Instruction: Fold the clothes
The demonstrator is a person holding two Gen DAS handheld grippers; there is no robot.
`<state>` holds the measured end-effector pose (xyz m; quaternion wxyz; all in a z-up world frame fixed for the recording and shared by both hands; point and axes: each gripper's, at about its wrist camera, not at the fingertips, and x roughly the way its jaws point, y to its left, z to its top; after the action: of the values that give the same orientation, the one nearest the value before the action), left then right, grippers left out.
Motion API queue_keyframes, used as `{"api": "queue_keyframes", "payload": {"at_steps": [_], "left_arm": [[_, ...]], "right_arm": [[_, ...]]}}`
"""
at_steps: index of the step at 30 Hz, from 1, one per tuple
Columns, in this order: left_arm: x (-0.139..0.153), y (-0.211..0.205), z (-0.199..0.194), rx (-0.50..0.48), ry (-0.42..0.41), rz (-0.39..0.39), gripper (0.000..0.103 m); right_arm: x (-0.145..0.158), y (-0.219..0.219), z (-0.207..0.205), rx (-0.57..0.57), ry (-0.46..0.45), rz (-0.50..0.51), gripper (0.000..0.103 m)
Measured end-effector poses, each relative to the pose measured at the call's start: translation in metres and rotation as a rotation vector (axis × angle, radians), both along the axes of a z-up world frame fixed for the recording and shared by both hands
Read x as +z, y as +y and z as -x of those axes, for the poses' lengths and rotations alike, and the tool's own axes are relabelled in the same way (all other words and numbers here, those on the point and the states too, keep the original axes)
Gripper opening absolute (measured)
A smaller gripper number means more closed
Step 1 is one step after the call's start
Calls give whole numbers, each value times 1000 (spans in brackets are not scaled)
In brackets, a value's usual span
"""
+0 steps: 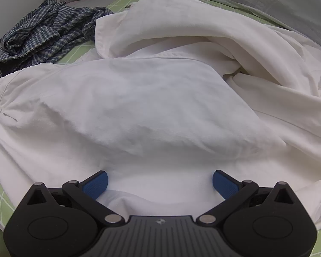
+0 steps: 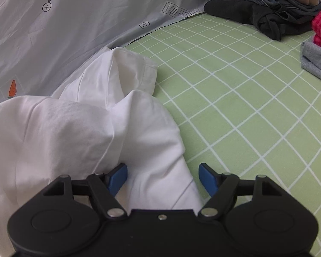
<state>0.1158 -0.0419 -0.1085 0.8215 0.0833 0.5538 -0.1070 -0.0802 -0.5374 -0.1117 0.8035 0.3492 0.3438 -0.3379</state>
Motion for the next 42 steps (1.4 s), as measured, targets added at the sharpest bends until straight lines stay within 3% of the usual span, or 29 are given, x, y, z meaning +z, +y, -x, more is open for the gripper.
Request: {"api": "queue_keyframes", "payload": {"at_steps": [2,4,5,6,8,13,15,18,20,22,25,27,29,34,38,40,42], "left_arm": [[0,0,1,1,-4,1,103],[1,-1,1,1,-7,2,103],[1,-1,1,1,-8,3,103],[1,-1,1,0,-9,3,103],[1,-1,2,-1,-11,3,103],[2,-2,1,-11,-18,5,103],[2,-2,0,-17,-18,6,103],[1,-2,-1,-27,-18,6,103],[1,-2,-2,-33,-18,6,103],[1,-2,-3,-39,-18,7,103],[1,-1,-3,-45,-18,7,103],[1,-1,-3,-47,-17,8,103],[1,-1,-3,-48,-18,8,103],[1,1,-3,-46,-22,9,103],[1,0,-4,-42,-21,9,103],[1,0,-2,-41,-22,9,103],[1,-1,-2,-41,-21,8,103]], "right_arm": [[0,6,-6,28,6,24,68],[1,12,-10,57,6,46,33],[3,15,-7,62,-4,64,26],[6,18,-5,65,-16,82,13],[23,26,9,35,-19,160,10],[98,87,70,-46,41,590,9],[94,99,83,-33,140,630,10],[47,88,97,-44,329,490,14],[21,76,107,-85,404,366,26],[19,73,116,-125,377,347,37],[34,73,116,-148,358,438,54],[42,67,120,-173,337,481,62],[47,56,131,-243,318,477,62],[28,24,177,-441,150,195,56],[18,23,168,-437,131,172,51],[16,21,155,-405,130,172,21],[22,25,127,-319,204,270,9]]}}
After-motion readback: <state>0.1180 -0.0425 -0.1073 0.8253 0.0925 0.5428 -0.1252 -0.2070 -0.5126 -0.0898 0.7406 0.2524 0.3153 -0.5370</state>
